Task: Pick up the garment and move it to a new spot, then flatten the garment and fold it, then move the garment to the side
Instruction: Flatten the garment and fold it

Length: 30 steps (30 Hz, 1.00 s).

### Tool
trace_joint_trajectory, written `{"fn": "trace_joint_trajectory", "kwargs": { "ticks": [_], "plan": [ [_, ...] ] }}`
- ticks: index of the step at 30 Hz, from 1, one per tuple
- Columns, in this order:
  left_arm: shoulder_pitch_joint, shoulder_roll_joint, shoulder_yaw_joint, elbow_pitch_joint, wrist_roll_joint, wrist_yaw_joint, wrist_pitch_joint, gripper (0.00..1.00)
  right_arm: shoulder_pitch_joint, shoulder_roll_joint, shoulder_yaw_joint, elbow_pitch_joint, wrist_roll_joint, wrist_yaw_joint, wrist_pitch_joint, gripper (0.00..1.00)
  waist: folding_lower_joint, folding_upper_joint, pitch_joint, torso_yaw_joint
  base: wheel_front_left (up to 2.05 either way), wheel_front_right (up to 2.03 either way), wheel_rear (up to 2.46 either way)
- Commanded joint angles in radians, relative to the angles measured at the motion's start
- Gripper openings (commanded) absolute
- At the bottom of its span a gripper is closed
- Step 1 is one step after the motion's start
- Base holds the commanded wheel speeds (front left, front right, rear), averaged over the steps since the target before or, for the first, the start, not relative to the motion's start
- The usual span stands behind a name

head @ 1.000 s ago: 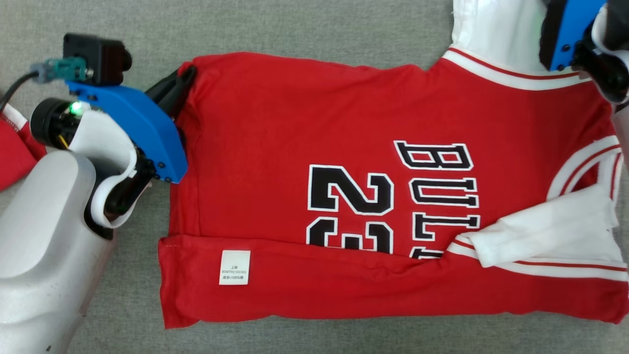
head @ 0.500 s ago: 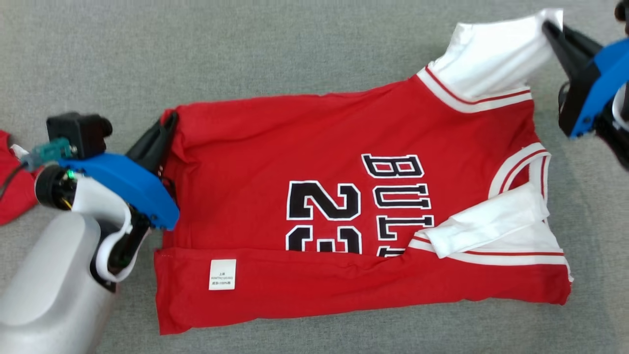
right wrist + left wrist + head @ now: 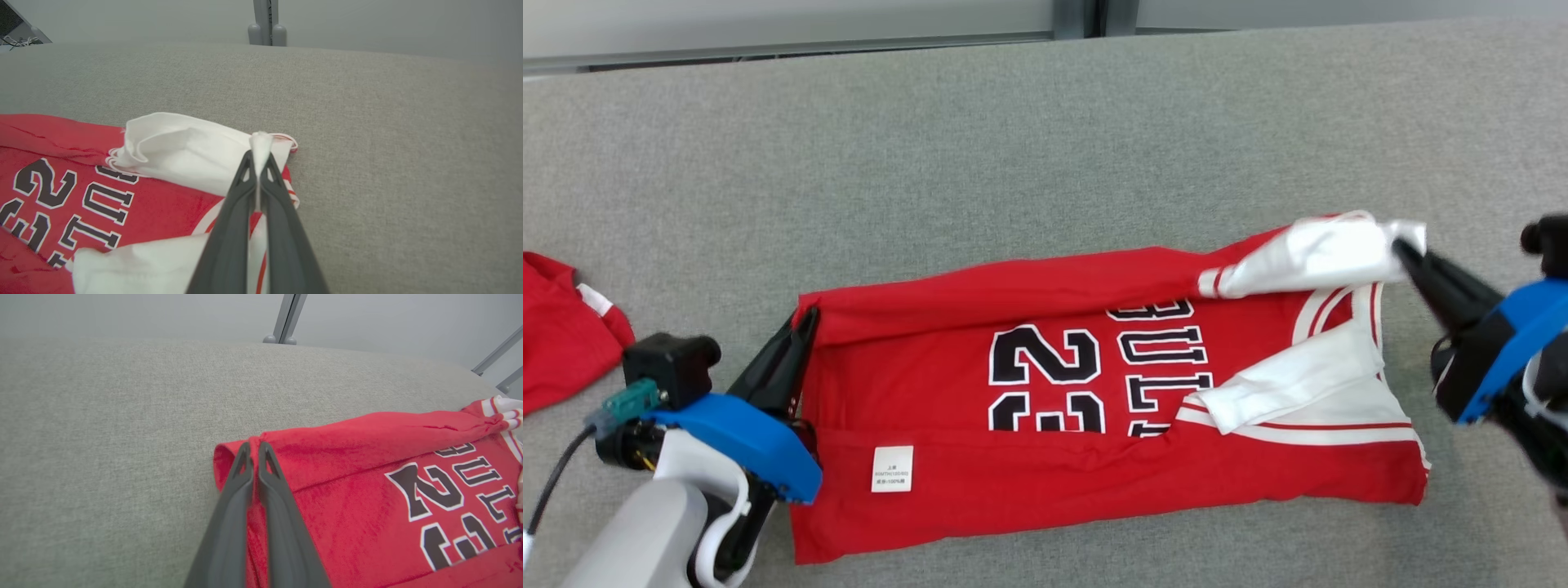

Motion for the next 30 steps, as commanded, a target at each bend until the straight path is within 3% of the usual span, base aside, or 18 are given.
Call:
{"fn": "trace_joint_trajectory", "kwargs": {
  "ticks": [1, 9, 17, 18, 19, 20, 21, 30],
  "plan": [
    [0.032, -0.004, 0.008, -0.011, -0.009, 0.018, -0.012, 0.00, 0.065, 0.025, -0.025, -0.046, -0.014, 0.000, 0.016, 0.00, 0.0001, 0.0000, -0.015, -0.010, 0.00, 0.00, 0.00],
    [0.118, -0.007, -0.004, -0.058, 0.002, 0.067, -0.028, 0.00, 0.306, 0.144, -0.145, -0.219, -0.097, 0.000, 0.091, 0.00, 0.0001, 0.0000, -0.047, -0.006, 0.00, 0.00, 0.00],
    [0.144, -0.008, -0.011, -0.048, 0.004, 0.080, -0.041, 0.00, 0.448, 0.235, -0.204, -0.274, -0.146, 0.000, 0.171, 0.00, 0.0001, 0.0000, -0.066, -0.012, 0.00, 0.00, 0.00],
    [0.145, -0.008, -0.012, -0.046, 0.005, 0.084, -0.044, 0.22, 0.460, 0.244, -0.208, -0.275, -0.148, 0.000, 0.181, 0.24, 0.0001, 0.0000, -0.069, -0.013, 0.00, 0.00, 0.00],
    [0.147, -0.007, -0.012, -0.045, 0.007, 0.086, -0.046, 0.49, 0.466, 0.253, -0.215, -0.278, -0.149, 0.000, 0.187, 1.00, 0.0001, 0.0000, -0.071, -0.014, 0.00, 0.00, 0.00],
    [0.150, -0.007, -0.014, -0.043, 0.008, 0.087, -0.048, 0.90, 0.470, 0.255, -0.220, -0.280, -0.151, 0.000, 0.190, 1.00, 0.0001, 0.0000, -0.075, -0.013, 0.00, 0.00, 0.00],
    [0.153, -0.006, -0.014, -0.041, 0.012, 0.091, -0.051, 1.00, 0.474, 0.257, -0.224, -0.283, -0.154, 0.000, 0.195, 1.00, 0.0001, 0.0000, -0.079, -0.013, 0.00, 0.00, 0.00],
    [0.175, -0.049, 0.051, -0.040, 0.012, 0.125, -0.199, 1.00, 0.459, 0.299, -0.315, -0.326, -0.170, 0.000, 0.203, 1.00, 0.0001, 0.0000, -0.125, 0.004, 0.00, 0.00, 0.00]
  ]
}}
